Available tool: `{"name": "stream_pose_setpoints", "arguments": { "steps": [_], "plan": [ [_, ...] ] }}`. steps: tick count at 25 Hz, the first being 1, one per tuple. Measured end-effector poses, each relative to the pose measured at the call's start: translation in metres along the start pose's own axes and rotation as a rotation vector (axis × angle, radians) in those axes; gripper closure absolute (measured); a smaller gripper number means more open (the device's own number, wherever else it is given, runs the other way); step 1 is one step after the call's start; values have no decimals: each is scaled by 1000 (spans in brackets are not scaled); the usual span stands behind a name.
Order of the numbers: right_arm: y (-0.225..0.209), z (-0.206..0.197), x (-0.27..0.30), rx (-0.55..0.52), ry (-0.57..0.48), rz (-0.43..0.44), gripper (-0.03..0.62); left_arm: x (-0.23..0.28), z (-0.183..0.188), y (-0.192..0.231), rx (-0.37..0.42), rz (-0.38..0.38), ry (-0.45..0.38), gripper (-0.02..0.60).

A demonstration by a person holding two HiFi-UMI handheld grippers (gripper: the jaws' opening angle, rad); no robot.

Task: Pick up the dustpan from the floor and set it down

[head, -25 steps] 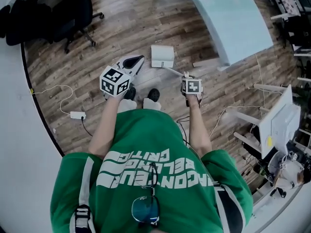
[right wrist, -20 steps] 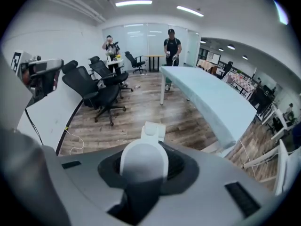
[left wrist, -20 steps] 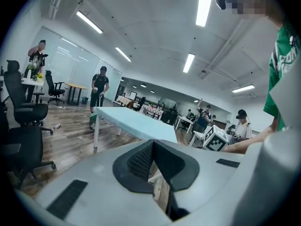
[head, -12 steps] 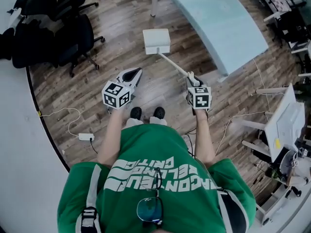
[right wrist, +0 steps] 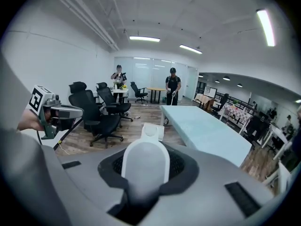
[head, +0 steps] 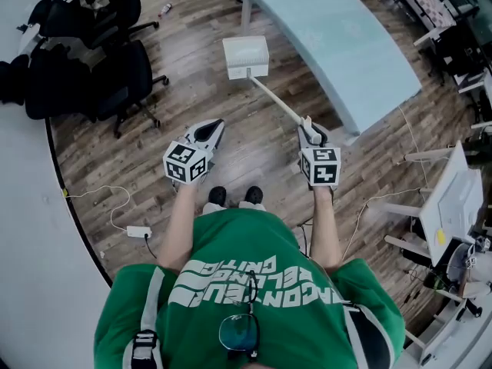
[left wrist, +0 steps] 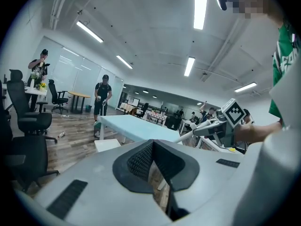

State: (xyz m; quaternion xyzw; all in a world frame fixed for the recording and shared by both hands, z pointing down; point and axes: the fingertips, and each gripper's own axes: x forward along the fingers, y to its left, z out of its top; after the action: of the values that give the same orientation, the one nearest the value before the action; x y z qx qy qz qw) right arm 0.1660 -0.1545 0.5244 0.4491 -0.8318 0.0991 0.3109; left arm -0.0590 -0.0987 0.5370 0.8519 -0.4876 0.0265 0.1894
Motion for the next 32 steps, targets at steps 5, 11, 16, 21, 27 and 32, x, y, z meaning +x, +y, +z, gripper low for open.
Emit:
{"name": "stream_pose_setpoints", "arguments": {
  "steps": [5, 11, 16, 21, 27, 32],
  "plan": [
    [-4, 5, -2, -5, -11, -7, 484, 0, 3, 0, 1, 1, -6, 578],
    [-3, 2, -1, -10, 3, -12, 484, 0, 4, -2, 14, -6, -7, 578],
    [-5, -2, -2, -7, 11, -19, 484, 1, 7, -6, 7, -11, -19, 578],
    [-8, -13, -1, 6, 28, -13, 485, 4, 3, -10, -7, -12, -15, 578],
    [-8, -29, 0, 27, 53, -5, 485, 9, 0, -16, -14, -19, -9, 578],
    [-19, -45, 2, 43, 76, -2, 485, 24, -5, -24, -20, -28, 0, 578]
  ]
}}
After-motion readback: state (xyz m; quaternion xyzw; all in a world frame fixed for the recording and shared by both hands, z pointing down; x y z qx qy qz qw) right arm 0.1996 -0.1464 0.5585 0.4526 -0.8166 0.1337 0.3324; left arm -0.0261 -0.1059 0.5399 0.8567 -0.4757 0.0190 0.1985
